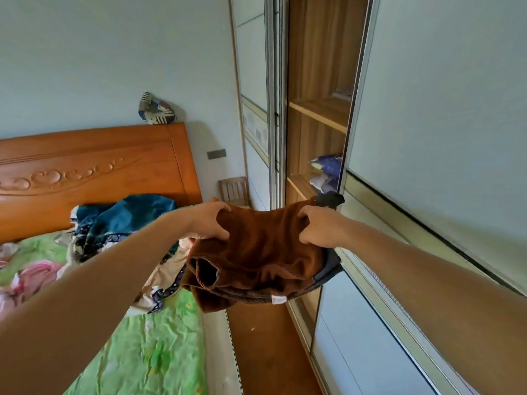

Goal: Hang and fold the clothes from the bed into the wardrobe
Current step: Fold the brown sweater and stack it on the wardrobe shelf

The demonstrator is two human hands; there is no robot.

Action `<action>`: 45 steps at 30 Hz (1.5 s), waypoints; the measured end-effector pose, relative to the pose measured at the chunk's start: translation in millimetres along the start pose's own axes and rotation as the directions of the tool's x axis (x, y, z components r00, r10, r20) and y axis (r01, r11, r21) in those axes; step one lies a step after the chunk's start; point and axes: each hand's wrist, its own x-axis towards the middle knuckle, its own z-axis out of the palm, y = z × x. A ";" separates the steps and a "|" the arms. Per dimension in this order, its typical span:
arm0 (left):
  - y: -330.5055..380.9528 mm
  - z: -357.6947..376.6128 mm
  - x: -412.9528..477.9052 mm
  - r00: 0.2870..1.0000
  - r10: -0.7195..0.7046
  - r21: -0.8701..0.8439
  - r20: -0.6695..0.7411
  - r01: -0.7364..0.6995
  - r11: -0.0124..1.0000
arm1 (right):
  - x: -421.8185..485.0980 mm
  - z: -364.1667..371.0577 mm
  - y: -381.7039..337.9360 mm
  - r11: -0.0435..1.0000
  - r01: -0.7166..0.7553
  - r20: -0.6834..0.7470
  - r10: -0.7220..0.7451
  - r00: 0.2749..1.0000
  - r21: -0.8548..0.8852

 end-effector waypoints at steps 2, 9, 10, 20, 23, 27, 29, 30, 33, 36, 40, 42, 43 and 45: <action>-0.1 -18.0 17.8 1.000 0.000 -0.027 -0.002 0.000 1.000 | 17.7 -14.0 -6.3 1.000 -0.015 -0.013 0.015 1.000 -0.006; -3.7 -81.4 60.8 0.998 -0.005 -0.103 -0.059 -0.001 0.995 | 83.3 -50.4 -40.8 0.999 0.000 -0.103 0.005 0.995 0.043; -3.5 -92.4 69.8 0.999 -0.005 -0.115 -0.050 -0.001 0.993 | 94.1 -55.9 -44.8 0.999 -0.005 -0.114 0.010 0.993 0.041; 17.5 -208.8 267.6 0.975 0.213 -0.066 -0.067 -0.218 0.974 | 254.4 -135.2 -52.7 0.990 -0.123 -0.319 0.140 0.938 0.070; 41.6 -253.5 334.3 0.949 0.308 -0.026 -0.066 -0.310 0.950 | 307.0 -172.8 -50.0 0.980 -0.146 -0.452 0.191 0.871 0.132; 83.9 -297.4 398.2 0.903 0.428 -0.002 -0.029 -0.429 0.903 | 344.4 -220.6 -45.3 0.955 -0.255 -0.534 0.297 0.791 0.154; 106.0 -306.8 427.7 0.878 0.478 -0.024 0.010 -0.478 0.878 | 353.3 -237.2 -36.2 0.934 -0.322 -0.560 0.353 0.750 0.156; 117.8 -308.6 440.5 0.865 0.500 -0.040 0.029 -0.499 0.866 | 356.0 -243.6 -30.2 0.921 -0.353 -0.575 0.379 0.725 0.162; 153.5 -306.6 465.5 0.817 0.572 -0.087 0.069 -0.567 0.819 | 357.8 -257.6 -8.3 0.888 -0.433 -0.626 0.427 0.652 0.156; 183.2 -300.2 481.9 0.777 0.619 -0.146 0.119 -0.603 0.785 | 350.7 -266.2 12.8 0.850 -0.493 -0.649 0.482 0.588 0.185; 229.7 -298.4 510.9 0.728 0.662 -0.185 0.177 -0.636 0.749 | 343.5 -276.0 41.8 0.797 -0.546 -0.682 0.551 0.480 0.260; 251.4 -296.5 524.6 0.703 0.676 -0.194 0.221 -0.648 0.737 | 342.2 -283.6 51.3 0.769 -0.568 -0.679 0.586 0.442 0.294; 262.0 -294.9 532.6 0.690 0.683 -0.209 0.240 -0.650 0.730 | 342.7 -288.8 56.3 0.754 -0.581 -0.678 0.602 0.422 0.308; 284.1 -290.8 551.7 0.658 0.701 -0.225 0.274 -0.665 0.712 | 344.8 -299.4 67.3 0.717 -0.617 -0.676 0.632 0.379 0.324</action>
